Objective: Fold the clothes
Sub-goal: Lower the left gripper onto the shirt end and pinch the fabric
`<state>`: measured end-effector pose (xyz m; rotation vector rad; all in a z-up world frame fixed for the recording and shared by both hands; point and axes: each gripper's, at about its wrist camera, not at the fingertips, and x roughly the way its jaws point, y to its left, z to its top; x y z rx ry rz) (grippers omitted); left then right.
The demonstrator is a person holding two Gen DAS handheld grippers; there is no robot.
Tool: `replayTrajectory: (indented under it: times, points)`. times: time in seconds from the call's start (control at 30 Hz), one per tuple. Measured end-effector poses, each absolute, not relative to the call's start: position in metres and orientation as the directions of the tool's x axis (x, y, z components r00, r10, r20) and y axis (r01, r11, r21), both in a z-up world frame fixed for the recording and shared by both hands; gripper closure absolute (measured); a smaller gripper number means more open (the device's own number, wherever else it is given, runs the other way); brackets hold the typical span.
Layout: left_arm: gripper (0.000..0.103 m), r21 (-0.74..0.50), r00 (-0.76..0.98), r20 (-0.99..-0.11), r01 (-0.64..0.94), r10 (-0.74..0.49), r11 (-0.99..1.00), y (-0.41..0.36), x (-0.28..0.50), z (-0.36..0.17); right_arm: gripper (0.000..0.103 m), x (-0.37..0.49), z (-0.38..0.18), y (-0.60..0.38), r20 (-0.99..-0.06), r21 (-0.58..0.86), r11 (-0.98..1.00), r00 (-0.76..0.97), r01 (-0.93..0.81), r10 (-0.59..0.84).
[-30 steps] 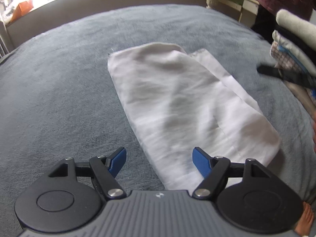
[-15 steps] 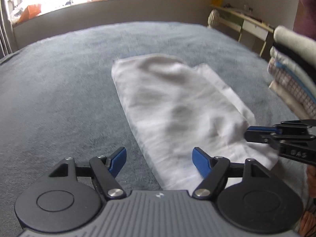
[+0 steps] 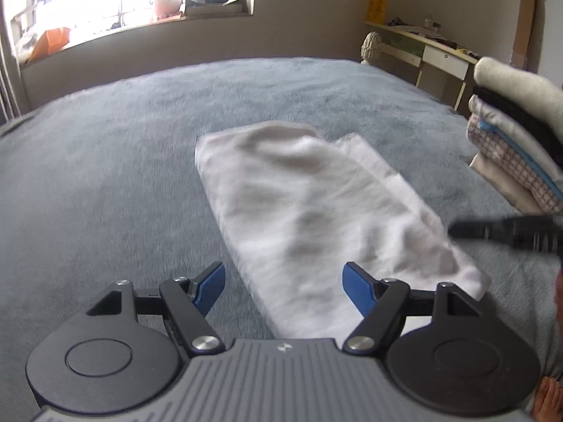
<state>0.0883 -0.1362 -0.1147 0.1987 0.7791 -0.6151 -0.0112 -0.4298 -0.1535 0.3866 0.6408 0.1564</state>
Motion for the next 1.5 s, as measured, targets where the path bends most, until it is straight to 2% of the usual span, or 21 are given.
replayTrajectory:
  times: [0.1,0.23,0.37,0.57,0.77,0.87,0.93,1.0,1.07,1.23,1.5]
  points:
    - [0.028,-0.067,0.524,-0.705,0.621,-0.477,0.781,-0.149,0.099,-0.099,0.093,0.013,-0.151,-0.463,-0.521,0.519,0.853,0.812,0.058,0.262]
    - [0.028,-0.150,0.442,-0.724,0.648,-0.530,0.746,-0.178,0.128,-0.082,0.081,0.053,-0.169,-0.497,-0.513,0.659,0.738,0.804,0.144,0.300]
    - [0.028,-0.233,0.358,-0.754,0.638,-0.551,0.734,-0.212,0.161,-0.081,0.079,0.090,-0.192,-0.513,-0.506,0.744,0.642,0.783,0.185,0.362]
    - [0.032,-0.253,0.279,-0.839,0.560,-0.467,0.789,-0.264,0.210,-0.099,0.079,0.115,-0.209,-0.514,-0.521,0.747,0.639,0.759,0.185,0.389]
    - [0.040,-0.149,0.220,-0.931,0.499,-0.291,0.854,-0.308,0.233,-0.119,0.080,0.114,-0.228,-0.518,-0.478,0.786,0.595,0.778,0.169,0.409]
    - [0.048,-0.070,0.213,-0.957,0.487,-0.196,0.871,-0.320,0.236,-0.129,0.081,0.113,-0.233,-0.519,-0.455,0.798,0.582,0.787,0.154,0.416]
    - [0.059,-0.023,0.213,-0.967,0.474,-0.140,0.880,-0.323,0.236,-0.135,0.081,0.113,-0.234,-0.518,-0.445,0.802,0.580,0.790,0.142,0.421]
    - [0.065,-0.003,0.204,-0.973,0.454,-0.107,0.891,-0.323,0.238,-0.141,0.081,0.113,-0.235,-0.518,-0.437,0.806,0.577,0.792,0.133,0.427]
    - [0.068,-0.008,0.200,-0.974,0.434,-0.105,0.901,-0.320,0.240,-0.143,0.081,0.115,-0.236,-0.518,-0.432,0.811,0.571,0.791,0.129,0.434]
    - [0.087,-0.045,0.212,-0.967,0.405,-0.142,0.913,-0.312,0.242,-0.143,0.080,0.120,-0.235,-0.521,-0.424,0.823,0.554,0.784,0.125,0.453]
    - [0.089,-0.165,0.183,-0.955,0.322,-0.232,0.932,-0.298,0.247,-0.138,0.079,0.129,-0.230,-0.518,-0.443,0.810,0.569,0.781,0.140,0.439]
